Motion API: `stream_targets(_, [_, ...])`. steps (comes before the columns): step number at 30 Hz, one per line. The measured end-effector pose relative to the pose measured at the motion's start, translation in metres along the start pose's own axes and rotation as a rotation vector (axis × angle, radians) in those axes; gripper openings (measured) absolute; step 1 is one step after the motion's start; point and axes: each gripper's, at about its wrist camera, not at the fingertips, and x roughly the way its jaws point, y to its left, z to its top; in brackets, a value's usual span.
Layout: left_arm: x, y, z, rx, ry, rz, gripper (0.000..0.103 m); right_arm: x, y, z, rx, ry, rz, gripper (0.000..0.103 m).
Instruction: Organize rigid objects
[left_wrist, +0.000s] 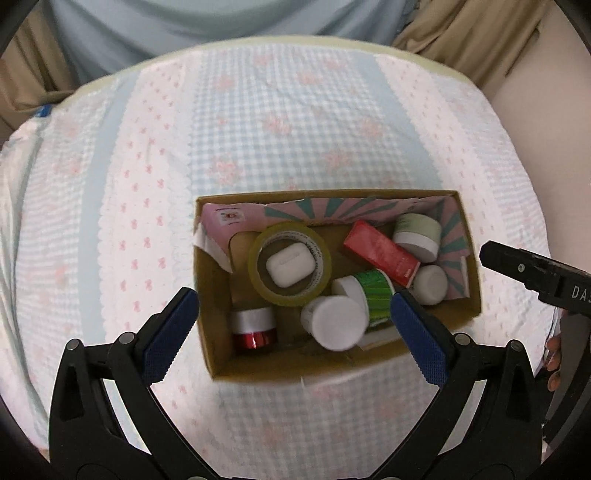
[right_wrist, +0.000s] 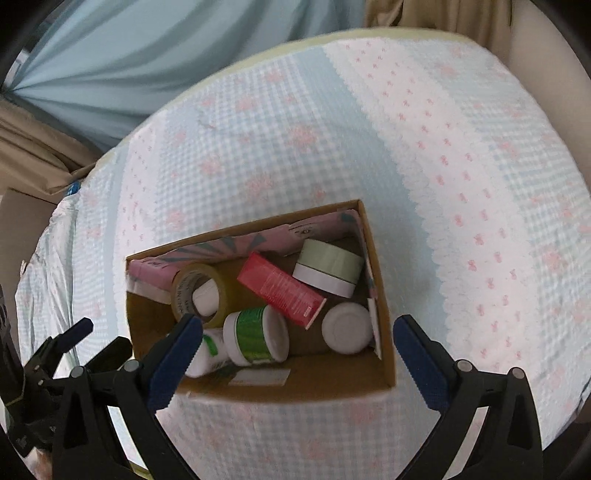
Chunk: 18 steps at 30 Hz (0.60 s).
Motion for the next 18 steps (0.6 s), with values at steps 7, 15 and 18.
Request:
stream_targets(7, [-0.065, -0.013, -0.017, -0.02, -0.085, -0.013, 0.103, -0.072, 0.008, -0.022, -0.055, -0.071, 0.008, 0.103])
stream_targets(15, [-0.181, -0.046, -0.031, -0.091, -0.26, -0.03, 0.103, -0.195, 0.011, -0.045, -0.159, -0.255, 0.022, 0.103])
stream_targets(18, [-0.24, -0.069, -0.042, -0.095, -0.379, -0.002, 0.103, -0.242, 0.002, -0.058, -0.171, -0.319, 0.008, 0.103])
